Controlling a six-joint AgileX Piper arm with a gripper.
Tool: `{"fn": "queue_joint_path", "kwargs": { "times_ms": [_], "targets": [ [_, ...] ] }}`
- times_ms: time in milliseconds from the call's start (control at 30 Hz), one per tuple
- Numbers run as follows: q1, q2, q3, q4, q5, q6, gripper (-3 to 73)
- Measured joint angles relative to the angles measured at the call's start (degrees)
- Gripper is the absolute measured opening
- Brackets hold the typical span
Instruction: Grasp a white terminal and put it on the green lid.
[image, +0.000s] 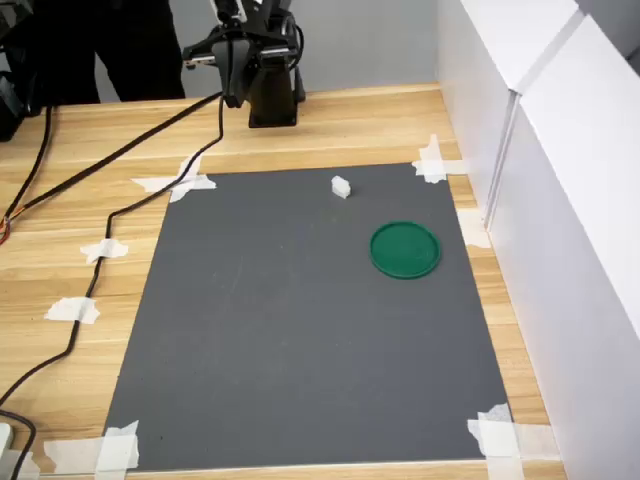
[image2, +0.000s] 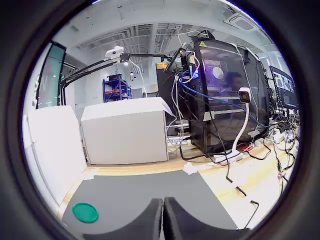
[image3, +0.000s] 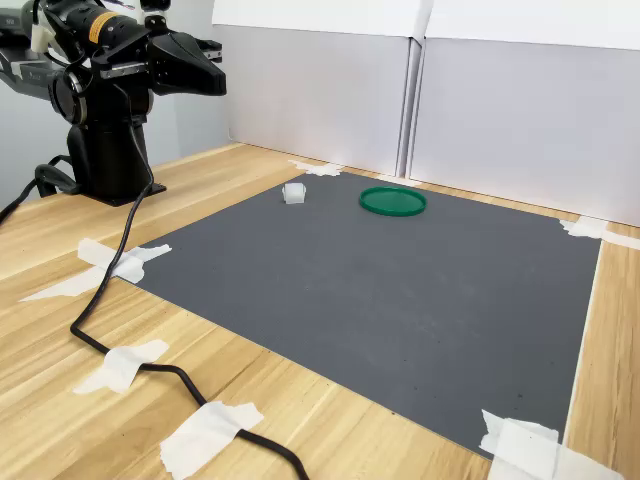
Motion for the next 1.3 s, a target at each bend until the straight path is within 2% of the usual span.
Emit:
{"fn": "queue_joint_path", "kwargs": {
  "times_ms": [67, 267, 333, 433, 1300],
  "targets": [
    [0.00, 0.00, 0.00, -2.49, 0.06, 1.62, -1.6],
    [0.00, 0.00, 0.00, -12.91, 1.08, 8.89, -1.6],
    [0.00, 0.00, 0.00, -15.45, 1.43, 9.40, -1.6],
    [0.00, 0.00, 0.00, -17.25, 1.48, 9.74, -1.6],
    [0.00, 0.00, 0.00, -17.51, 3.90, 9.81, -1.6]
  ]
}}
